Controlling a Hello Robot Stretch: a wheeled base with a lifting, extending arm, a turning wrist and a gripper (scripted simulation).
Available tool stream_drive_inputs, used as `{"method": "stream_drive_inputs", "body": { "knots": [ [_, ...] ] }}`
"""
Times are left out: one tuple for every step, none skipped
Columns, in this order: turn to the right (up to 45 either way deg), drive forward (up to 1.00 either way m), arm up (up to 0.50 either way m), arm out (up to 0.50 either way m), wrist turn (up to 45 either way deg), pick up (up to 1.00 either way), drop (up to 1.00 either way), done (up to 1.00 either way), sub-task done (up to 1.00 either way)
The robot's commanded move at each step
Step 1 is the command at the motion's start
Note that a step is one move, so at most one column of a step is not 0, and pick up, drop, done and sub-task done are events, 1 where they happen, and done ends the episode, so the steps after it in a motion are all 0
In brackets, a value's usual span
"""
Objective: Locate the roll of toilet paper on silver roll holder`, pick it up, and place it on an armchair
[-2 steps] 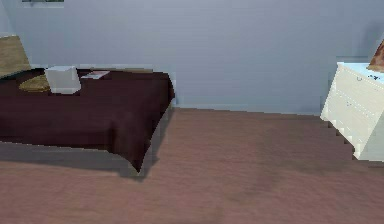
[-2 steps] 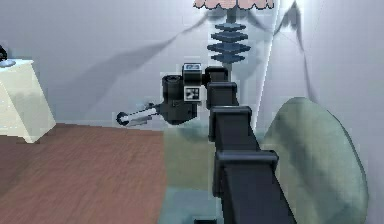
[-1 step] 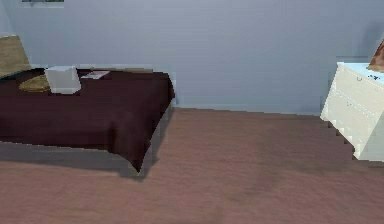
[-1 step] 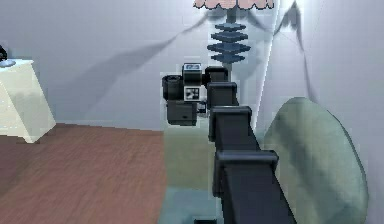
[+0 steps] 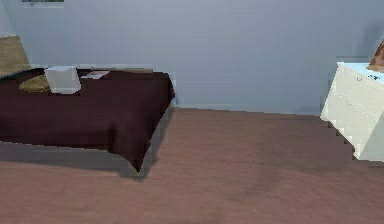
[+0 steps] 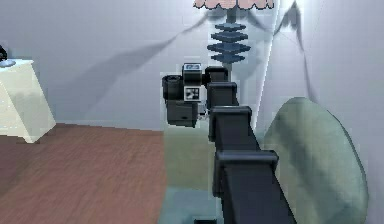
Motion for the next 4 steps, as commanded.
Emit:
{"method": "stream_drive_inputs", "body": {
  "knots": [
    [0.0,0.00,-0.38,0.00,0.0,0.00,0.00,0.00,0.00],
    [0.0,0.00,-0.50,0.00,0.0,0.00,0.00,0.00,0.00],
    [0.0,0.00,0.00,0.00,0.0,0.00,1.00,0.00,0.00],
    [0.0,0.00,0.00,-0.10,0.0,0.00,0.00,0.00,0.00]
  ]
}}
